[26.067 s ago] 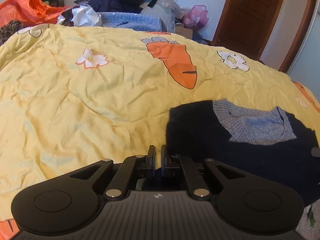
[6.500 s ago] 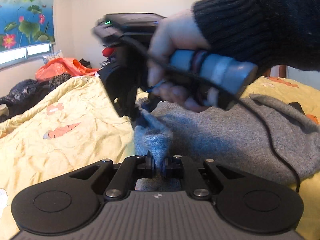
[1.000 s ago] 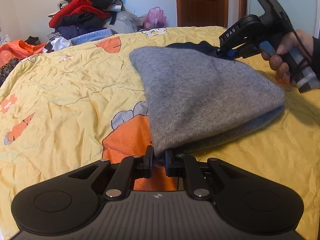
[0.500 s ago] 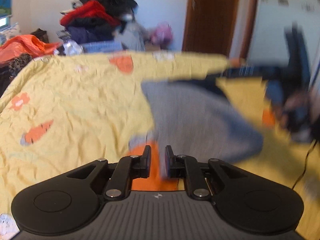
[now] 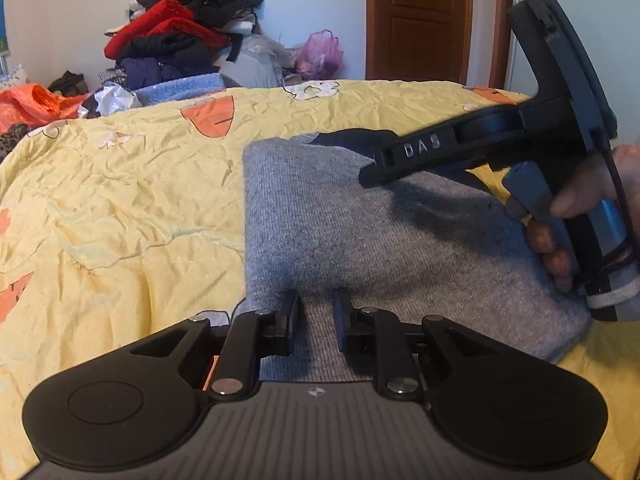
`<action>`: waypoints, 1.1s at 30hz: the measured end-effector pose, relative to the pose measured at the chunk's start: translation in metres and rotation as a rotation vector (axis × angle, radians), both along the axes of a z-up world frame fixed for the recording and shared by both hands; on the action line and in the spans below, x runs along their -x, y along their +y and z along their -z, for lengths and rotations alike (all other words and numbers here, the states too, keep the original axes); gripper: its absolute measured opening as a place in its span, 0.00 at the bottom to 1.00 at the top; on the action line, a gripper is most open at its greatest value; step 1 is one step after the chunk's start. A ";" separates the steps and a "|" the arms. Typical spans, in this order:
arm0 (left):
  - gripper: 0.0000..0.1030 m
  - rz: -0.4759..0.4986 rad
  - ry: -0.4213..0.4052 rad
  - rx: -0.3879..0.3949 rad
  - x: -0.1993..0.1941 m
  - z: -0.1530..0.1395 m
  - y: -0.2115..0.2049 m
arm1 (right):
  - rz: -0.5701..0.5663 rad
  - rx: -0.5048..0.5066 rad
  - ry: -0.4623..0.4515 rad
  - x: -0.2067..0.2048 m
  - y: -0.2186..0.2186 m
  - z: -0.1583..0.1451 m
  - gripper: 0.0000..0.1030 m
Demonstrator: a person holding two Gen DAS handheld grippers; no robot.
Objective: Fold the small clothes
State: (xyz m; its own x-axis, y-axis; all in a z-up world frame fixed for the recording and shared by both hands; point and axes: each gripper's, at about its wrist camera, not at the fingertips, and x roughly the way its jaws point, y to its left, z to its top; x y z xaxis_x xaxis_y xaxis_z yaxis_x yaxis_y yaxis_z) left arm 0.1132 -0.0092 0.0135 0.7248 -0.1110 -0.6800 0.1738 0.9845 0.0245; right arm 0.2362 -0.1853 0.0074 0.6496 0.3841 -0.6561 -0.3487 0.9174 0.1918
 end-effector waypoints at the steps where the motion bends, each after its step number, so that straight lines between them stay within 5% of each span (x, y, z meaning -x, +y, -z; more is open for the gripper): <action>1: 0.18 0.006 0.006 0.042 0.005 -0.008 0.007 | 0.011 -0.013 0.018 -0.002 0.000 -0.005 0.72; 3: 0.21 0.003 -0.001 0.160 0.016 -0.020 0.030 | 0.084 -0.159 0.053 0.000 -0.021 -0.021 0.69; 5: 0.56 -0.025 0.025 0.300 0.022 -0.022 0.062 | 0.101 -0.347 0.067 0.019 -0.055 -0.035 0.78; 7: 0.70 -0.068 0.078 0.432 0.019 -0.013 0.090 | 0.085 -0.388 0.101 0.039 -0.082 -0.038 0.82; 13: 0.71 -0.148 0.223 0.673 -0.001 0.018 0.112 | 0.072 -0.376 0.308 0.078 -0.116 -0.003 0.80; 16: 0.71 -0.073 0.285 0.708 -0.007 0.020 0.096 | 0.026 -0.445 0.321 0.090 -0.108 0.006 0.79; 19: 0.67 -0.031 0.286 0.637 -0.006 0.016 0.077 | -0.005 -0.466 0.362 0.090 -0.096 0.007 0.71; 21: 0.24 -0.042 0.326 0.609 -0.010 0.017 0.071 | -0.023 -0.413 0.361 0.091 -0.085 0.007 0.40; 22: 0.18 -0.054 0.361 0.608 -0.013 0.019 0.070 | -0.032 -0.386 0.367 0.092 -0.081 0.008 0.24; 29: 0.13 0.010 0.320 0.599 0.017 -0.022 0.078 | -0.065 -0.448 0.316 0.110 -0.091 -0.018 0.22; 33: 0.14 0.040 0.369 0.571 0.050 -0.017 0.079 | -0.102 -0.481 0.359 0.141 -0.103 -0.023 0.21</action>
